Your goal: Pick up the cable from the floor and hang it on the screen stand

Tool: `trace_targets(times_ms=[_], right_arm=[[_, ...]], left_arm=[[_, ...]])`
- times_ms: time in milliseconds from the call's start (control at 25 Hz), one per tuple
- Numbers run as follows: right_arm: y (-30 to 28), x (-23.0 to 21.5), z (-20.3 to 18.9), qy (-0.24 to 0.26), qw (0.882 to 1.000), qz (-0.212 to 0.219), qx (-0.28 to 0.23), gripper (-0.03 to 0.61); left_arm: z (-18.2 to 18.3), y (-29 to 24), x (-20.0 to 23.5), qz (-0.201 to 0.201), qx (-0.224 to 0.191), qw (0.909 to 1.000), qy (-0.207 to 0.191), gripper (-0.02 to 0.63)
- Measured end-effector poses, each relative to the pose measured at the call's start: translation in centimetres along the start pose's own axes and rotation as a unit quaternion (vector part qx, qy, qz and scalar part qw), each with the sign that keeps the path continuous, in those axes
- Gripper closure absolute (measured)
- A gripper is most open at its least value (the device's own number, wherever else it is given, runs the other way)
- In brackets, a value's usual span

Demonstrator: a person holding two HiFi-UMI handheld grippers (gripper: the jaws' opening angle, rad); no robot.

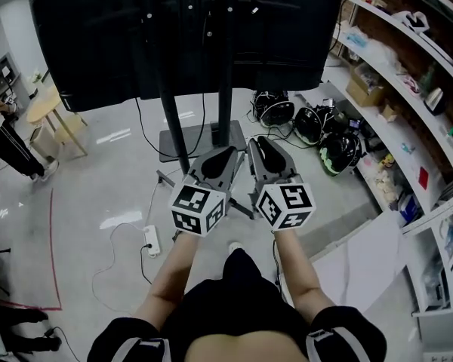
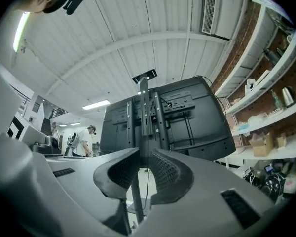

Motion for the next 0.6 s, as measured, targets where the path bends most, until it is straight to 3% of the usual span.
trace_targets(times_ms=[80,200,600], right_arm=[[1.4,0.9,-0.8,-0.010,1.000,-0.004,0.007,0.533],[3.5,2.4,-2.3,-0.026,1.000,-0.008,0.015,0.554],[4.2,5.6,-4.2,-0.019,0.999,-0.006,0.027,0.555]], left_arm=[[-0.6,1.0,-0.8,0.008,0.000,0.9998,-0.016,0.609],[-1.9,2.7,-1.8,0.016,0.009,0.9998,-0.011,0.609],[-5.4,5.0,-2.2,0.026,0.038,0.9983,0.034,0.609]])
Point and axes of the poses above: the fingertips, and each gripper's own axes: y backward along the fingers, x to its left, z out of its top, the point moved 10 cm from there along y, backward along the fingers, and after that the axes turned 7 degrees about x, right-handed, at the moved point
